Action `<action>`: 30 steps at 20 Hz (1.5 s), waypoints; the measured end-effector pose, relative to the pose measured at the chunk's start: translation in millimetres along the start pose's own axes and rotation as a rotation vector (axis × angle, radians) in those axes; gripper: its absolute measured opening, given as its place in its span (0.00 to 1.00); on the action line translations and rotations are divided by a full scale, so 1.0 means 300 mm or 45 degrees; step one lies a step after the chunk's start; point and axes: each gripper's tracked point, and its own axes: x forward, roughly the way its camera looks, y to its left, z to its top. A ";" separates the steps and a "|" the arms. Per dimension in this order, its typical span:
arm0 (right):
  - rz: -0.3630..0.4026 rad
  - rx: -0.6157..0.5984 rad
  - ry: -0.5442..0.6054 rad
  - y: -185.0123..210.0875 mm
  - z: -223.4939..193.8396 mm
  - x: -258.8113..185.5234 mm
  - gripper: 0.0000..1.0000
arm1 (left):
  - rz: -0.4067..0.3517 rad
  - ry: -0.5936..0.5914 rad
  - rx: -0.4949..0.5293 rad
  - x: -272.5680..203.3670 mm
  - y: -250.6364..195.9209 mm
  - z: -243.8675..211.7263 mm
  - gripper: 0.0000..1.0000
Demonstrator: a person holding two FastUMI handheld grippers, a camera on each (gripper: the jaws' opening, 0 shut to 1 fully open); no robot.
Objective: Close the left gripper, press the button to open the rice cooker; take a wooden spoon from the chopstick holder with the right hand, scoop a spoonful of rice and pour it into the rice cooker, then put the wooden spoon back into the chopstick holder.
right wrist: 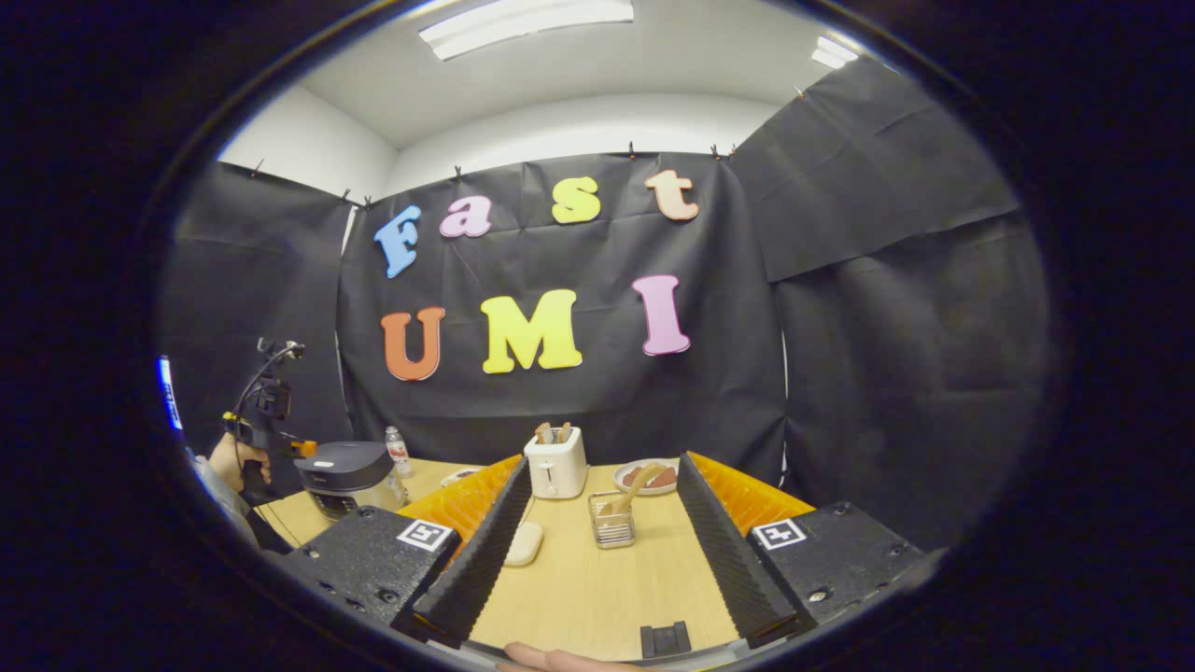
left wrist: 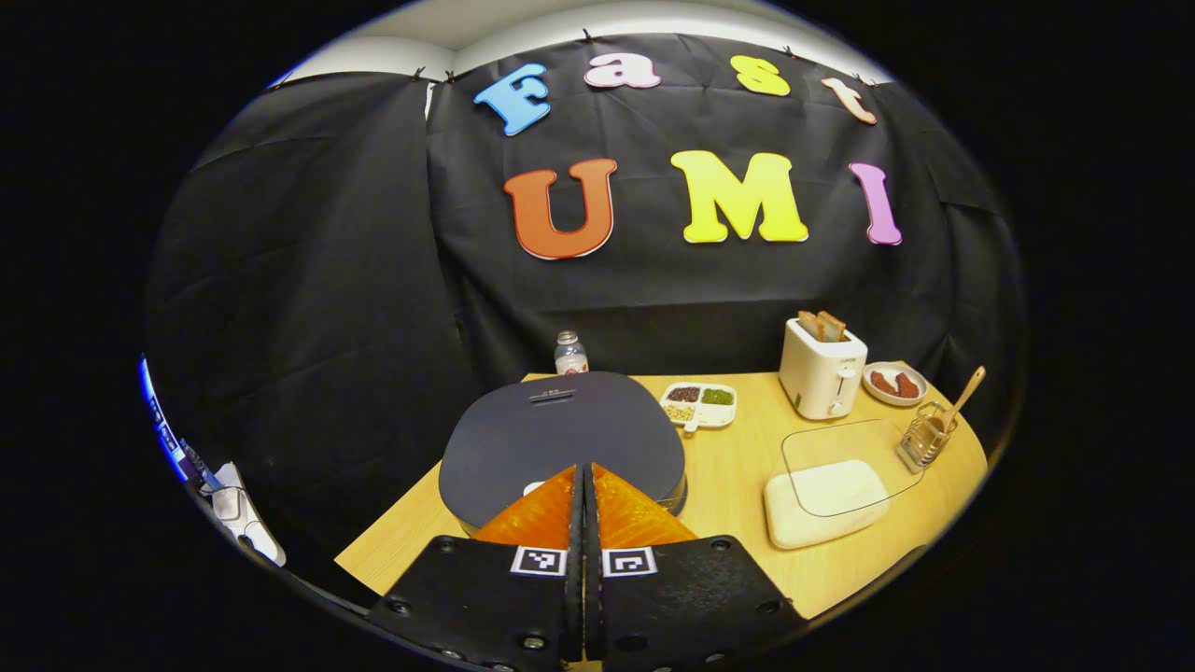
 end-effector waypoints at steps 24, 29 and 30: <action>-0.033 0.060 0.063 -0.057 -0.090 0.031 1.00 | 0.031 0.045 -0.313 0.062 0.079 -0.051 0.00; -0.004 0.039 0.085 -0.024 -0.161 0.106 0.96 | 0.085 -0.278 -0.197 -0.142 0.103 0.112 0.01; -0.001 0.056 0.082 -0.015 -0.175 0.132 0.96 | 0.040 -0.337 -0.216 -0.200 0.079 0.141 0.19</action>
